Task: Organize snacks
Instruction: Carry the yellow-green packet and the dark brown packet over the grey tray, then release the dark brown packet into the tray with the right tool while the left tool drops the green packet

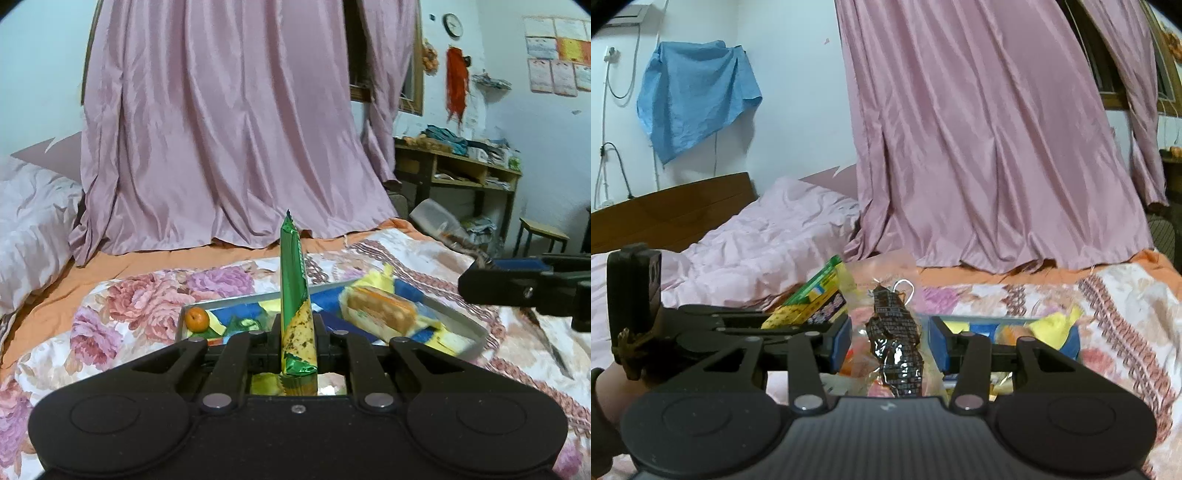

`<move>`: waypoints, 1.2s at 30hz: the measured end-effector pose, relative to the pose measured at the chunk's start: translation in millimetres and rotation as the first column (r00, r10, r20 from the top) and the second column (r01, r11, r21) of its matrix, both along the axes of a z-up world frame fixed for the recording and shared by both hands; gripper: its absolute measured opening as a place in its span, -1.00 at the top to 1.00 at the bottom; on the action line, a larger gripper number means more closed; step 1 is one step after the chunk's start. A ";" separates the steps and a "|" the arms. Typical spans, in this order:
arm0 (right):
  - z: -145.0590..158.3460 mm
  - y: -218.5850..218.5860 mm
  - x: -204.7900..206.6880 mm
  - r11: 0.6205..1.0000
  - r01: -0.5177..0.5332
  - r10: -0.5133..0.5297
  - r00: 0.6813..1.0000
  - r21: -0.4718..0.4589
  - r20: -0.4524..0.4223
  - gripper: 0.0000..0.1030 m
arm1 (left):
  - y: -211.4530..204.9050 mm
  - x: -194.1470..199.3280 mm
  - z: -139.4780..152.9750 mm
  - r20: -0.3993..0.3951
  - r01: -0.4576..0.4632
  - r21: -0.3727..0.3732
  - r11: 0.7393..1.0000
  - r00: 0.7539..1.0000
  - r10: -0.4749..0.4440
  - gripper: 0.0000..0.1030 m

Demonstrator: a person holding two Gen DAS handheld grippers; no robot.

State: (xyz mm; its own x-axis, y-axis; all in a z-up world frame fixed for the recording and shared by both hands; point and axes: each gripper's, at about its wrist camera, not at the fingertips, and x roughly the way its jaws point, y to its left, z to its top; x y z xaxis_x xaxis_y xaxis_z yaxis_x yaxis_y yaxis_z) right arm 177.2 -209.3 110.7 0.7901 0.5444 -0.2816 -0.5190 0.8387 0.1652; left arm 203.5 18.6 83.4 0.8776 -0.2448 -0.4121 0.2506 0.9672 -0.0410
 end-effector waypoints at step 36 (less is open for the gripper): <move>-77.7 23.9 80.6 0.981 0.072 -0.095 0.988 -0.182 -0.124 -0.72 | 4.9 70.0 -57.6 -0.126 -0.096 0.008 0.995 0.987 0.096 -0.19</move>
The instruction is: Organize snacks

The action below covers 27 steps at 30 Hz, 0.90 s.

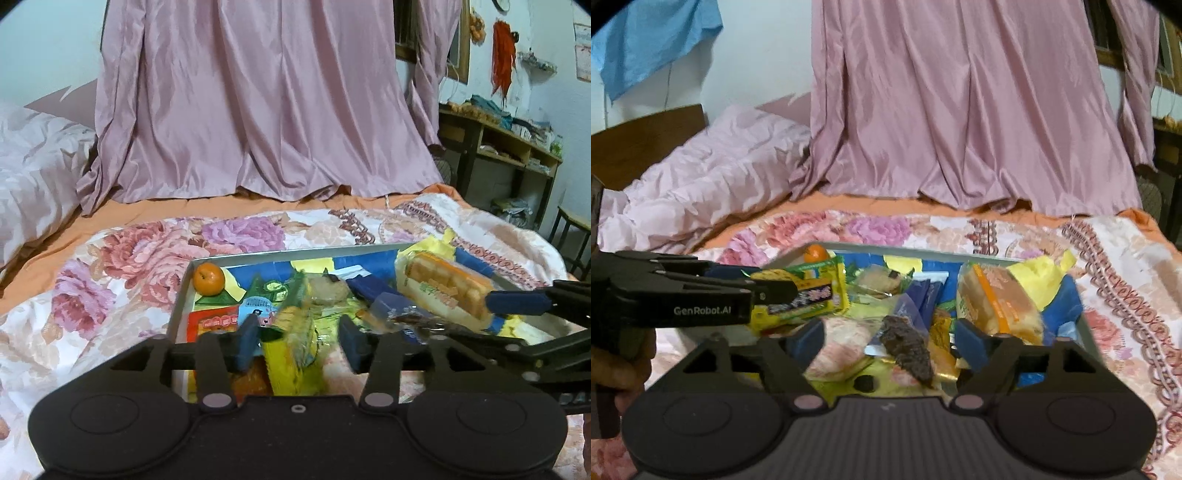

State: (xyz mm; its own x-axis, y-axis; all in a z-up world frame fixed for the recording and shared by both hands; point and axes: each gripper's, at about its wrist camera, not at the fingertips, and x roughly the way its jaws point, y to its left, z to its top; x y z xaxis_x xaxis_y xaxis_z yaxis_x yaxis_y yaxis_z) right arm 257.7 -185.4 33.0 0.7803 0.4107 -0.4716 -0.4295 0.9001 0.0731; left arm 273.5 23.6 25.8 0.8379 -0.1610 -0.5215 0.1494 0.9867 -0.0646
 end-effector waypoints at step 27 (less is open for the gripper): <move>-3.0 -39.8 -235.1 0.988 0.141 -0.134 0.986 0.067 -0.100 -1.00 | 0.3 -276.0 -16.8 -0.065 -0.154 -0.079 0.985 0.987 0.149 -0.99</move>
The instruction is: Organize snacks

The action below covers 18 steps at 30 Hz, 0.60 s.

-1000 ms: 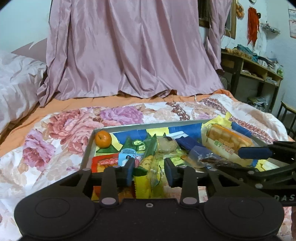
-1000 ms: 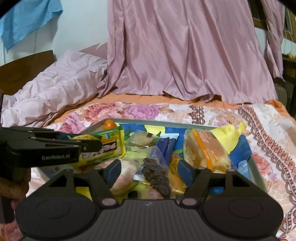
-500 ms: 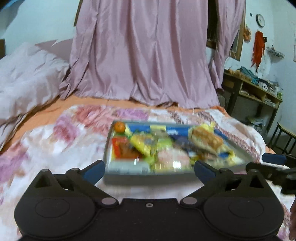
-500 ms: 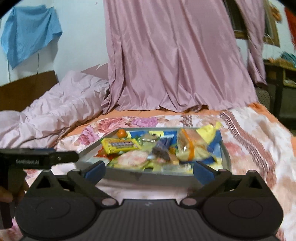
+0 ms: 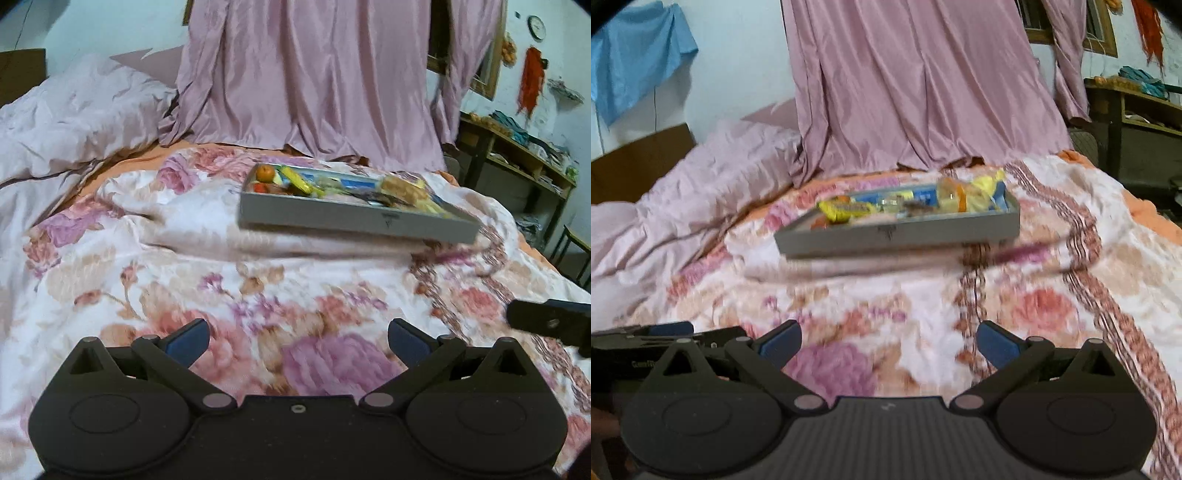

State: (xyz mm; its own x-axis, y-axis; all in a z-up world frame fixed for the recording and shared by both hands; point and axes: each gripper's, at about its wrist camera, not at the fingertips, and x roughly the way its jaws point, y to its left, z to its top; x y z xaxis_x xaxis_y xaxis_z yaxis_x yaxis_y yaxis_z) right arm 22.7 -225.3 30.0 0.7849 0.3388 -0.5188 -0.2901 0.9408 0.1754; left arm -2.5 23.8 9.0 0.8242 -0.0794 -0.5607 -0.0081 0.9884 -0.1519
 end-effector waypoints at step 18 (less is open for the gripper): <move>8.2 -1.0 -22.3 1.000 0.001 -0.001 1.000 -0.013 0.030 -1.00 | -18.6 -23.1 23.8 0.048 0.003 0.061 0.998 0.999 -0.006 -0.99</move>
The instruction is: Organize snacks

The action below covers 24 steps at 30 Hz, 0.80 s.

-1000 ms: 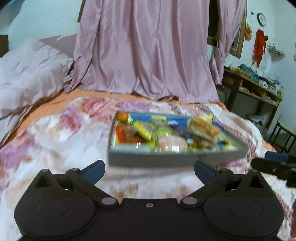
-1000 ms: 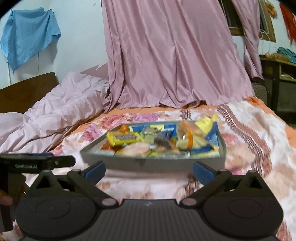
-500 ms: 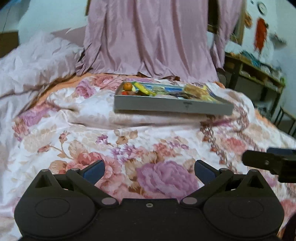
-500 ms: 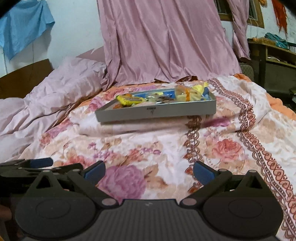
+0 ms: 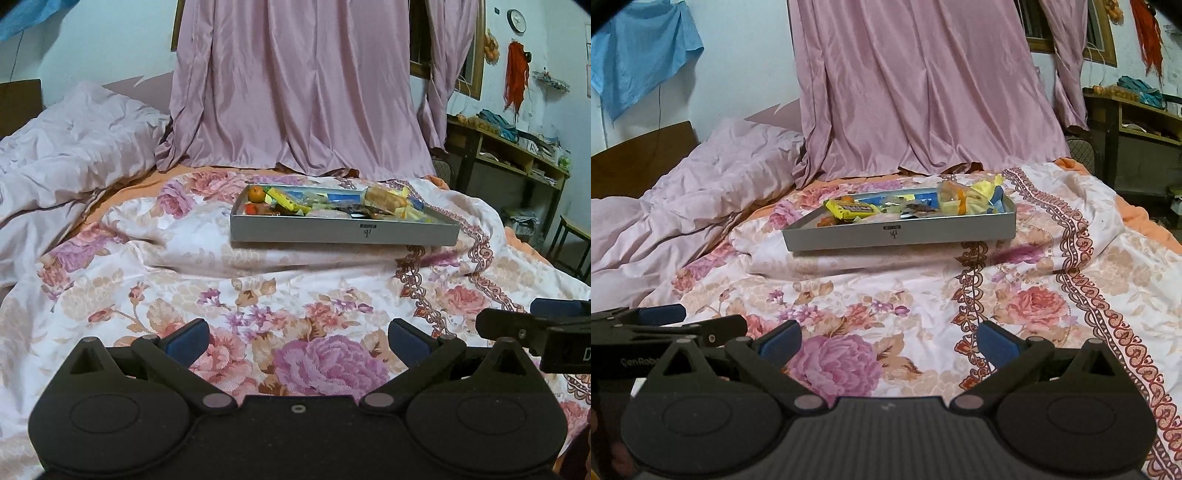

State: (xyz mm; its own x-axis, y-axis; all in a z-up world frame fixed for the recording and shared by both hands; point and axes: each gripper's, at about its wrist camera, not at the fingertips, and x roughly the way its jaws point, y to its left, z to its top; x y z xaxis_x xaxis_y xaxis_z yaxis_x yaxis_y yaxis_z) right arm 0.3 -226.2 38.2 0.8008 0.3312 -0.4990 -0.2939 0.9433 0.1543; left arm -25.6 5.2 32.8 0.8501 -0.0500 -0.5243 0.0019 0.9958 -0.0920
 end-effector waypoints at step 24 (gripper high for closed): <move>0.3 -6.8 2.3 1.000 0.013 -0.013 1.000 0.002 -0.003 -1.00 | -0.5 -1.4 -0.4 -0.003 0.006 0.002 1.000 1.000 -0.006 -0.99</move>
